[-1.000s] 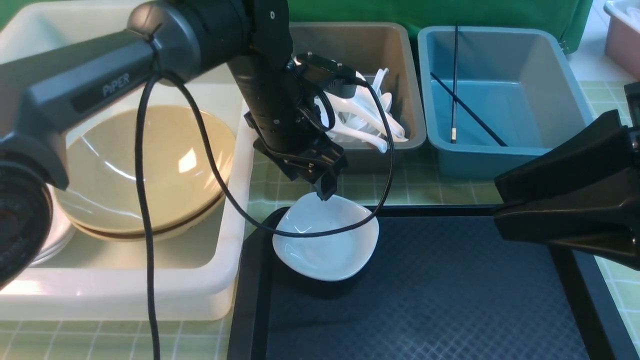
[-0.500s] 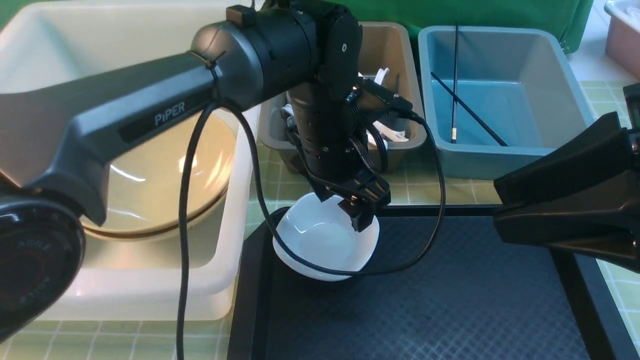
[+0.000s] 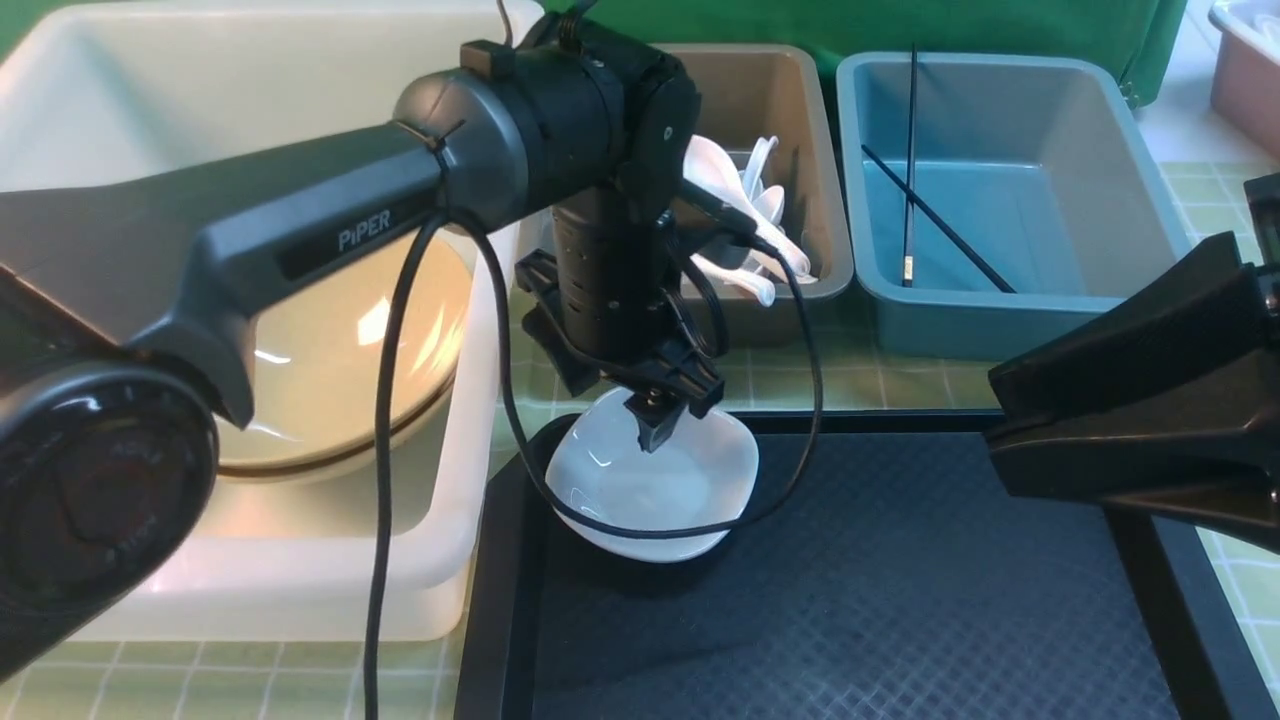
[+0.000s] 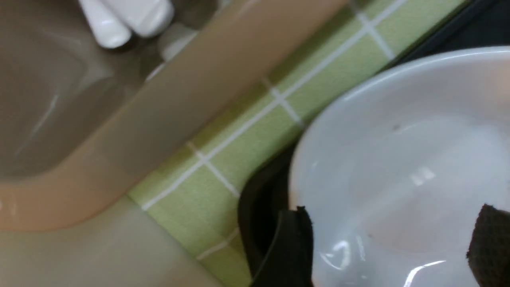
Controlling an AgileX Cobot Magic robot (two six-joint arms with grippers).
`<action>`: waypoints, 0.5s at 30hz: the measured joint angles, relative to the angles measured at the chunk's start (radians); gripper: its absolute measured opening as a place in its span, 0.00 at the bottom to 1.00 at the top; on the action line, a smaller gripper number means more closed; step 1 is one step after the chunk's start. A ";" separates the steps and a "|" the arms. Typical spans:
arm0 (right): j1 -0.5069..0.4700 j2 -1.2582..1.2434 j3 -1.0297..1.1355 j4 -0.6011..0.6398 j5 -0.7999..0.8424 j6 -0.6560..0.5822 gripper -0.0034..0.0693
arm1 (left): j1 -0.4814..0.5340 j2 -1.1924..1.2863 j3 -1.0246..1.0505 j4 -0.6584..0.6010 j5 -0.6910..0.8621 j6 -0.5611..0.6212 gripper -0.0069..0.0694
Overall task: On green table put chopsticks spoon bowls plates into blue grey white boxes.
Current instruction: 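Grasp the small white bowl on the black tray by its rim with the left gripper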
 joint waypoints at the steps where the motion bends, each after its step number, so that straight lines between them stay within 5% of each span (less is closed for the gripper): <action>1: 0.000 0.000 0.000 0.000 0.000 0.000 0.37 | 0.007 0.003 0.000 -0.003 -0.001 0.003 0.75; 15: 0.000 0.000 0.000 0.000 0.001 0.000 0.37 | 0.059 0.076 0.000 -0.071 -0.008 0.039 0.75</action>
